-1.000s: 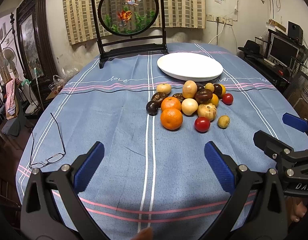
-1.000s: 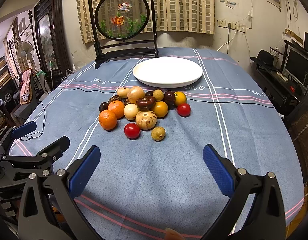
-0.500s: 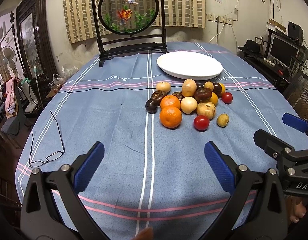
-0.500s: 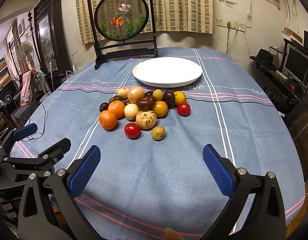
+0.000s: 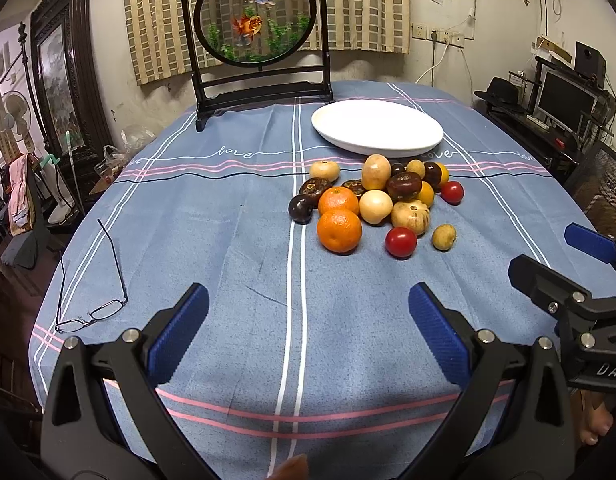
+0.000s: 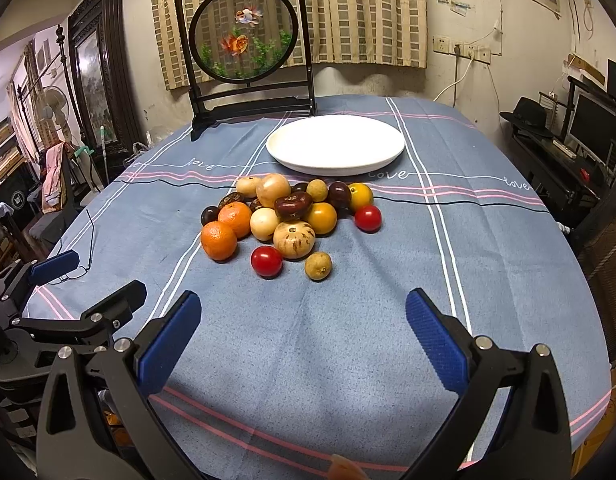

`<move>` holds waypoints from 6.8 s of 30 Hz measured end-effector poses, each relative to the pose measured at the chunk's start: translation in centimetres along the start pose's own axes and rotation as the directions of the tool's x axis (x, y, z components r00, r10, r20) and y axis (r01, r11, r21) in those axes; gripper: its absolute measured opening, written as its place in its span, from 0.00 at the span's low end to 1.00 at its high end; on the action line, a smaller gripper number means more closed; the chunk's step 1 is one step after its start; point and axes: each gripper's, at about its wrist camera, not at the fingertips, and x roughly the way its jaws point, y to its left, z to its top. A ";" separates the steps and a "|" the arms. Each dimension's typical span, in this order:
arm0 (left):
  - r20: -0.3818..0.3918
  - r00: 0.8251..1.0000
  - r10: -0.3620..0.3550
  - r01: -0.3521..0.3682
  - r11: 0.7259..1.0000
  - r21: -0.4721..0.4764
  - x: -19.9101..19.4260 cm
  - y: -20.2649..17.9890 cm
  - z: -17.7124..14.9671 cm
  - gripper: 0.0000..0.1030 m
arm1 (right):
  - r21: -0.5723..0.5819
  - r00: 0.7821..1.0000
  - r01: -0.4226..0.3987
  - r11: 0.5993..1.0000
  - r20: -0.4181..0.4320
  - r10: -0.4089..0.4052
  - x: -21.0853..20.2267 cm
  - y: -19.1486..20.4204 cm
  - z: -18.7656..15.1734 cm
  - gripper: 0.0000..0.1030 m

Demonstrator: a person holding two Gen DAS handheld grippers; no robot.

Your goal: Organize fruits

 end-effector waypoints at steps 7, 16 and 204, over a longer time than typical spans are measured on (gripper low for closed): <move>-0.013 1.000 -0.006 0.006 1.000 0.000 0.2 0.0 0.2 0.98 | 0.004 1.000 -0.002 1.000 -0.003 0.002 -0.1 0.0 0.0 0.99; -0.015 1.000 -0.008 0.008 1.000 0.000 0.2 -0.1 0.2 0.98 | 0.007 1.000 -0.003 1.000 0.000 0.003 0.0 0.0 0.0 0.99; -0.074 0.975 -0.208 0.208 0.978 -0.008 17.4 5.1 6.8 0.28 | 0.054 0.986 -0.101 0.993 -0.128 0.107 15.6 -9.2 6.3 0.43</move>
